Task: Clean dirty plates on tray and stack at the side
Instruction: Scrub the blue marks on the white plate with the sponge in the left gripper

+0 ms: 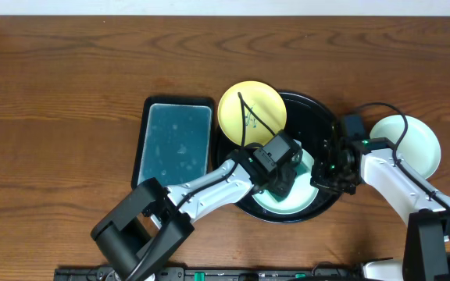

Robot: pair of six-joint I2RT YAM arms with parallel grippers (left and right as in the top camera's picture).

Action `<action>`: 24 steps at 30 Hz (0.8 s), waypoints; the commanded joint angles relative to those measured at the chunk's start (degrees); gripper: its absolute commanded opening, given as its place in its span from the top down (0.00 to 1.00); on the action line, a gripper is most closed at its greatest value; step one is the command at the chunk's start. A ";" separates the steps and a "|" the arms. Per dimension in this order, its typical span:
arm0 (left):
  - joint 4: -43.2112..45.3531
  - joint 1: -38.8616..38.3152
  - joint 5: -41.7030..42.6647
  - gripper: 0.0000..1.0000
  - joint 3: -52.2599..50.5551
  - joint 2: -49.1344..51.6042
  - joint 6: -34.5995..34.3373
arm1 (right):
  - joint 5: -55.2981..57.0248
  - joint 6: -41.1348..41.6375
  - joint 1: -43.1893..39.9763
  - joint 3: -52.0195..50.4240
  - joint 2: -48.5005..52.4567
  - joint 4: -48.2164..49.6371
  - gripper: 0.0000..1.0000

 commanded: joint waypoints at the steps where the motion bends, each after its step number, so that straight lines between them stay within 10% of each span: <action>1: -4.17 -1.11 0.48 0.92 0.46 1.62 -0.55 | 3.65 1.70 0.48 0.28 0.42 0.17 0.99; 10: -14.32 -0.81 -5.75 0.92 0.48 1.55 -0.57 | 5.44 1.79 0.48 -1.44 0.46 0.48 0.99; 24: 2.40 0.98 -9.44 0.92 0.55 1.60 -9.38 | 5.38 1.79 0.48 -3.39 0.46 1.51 0.99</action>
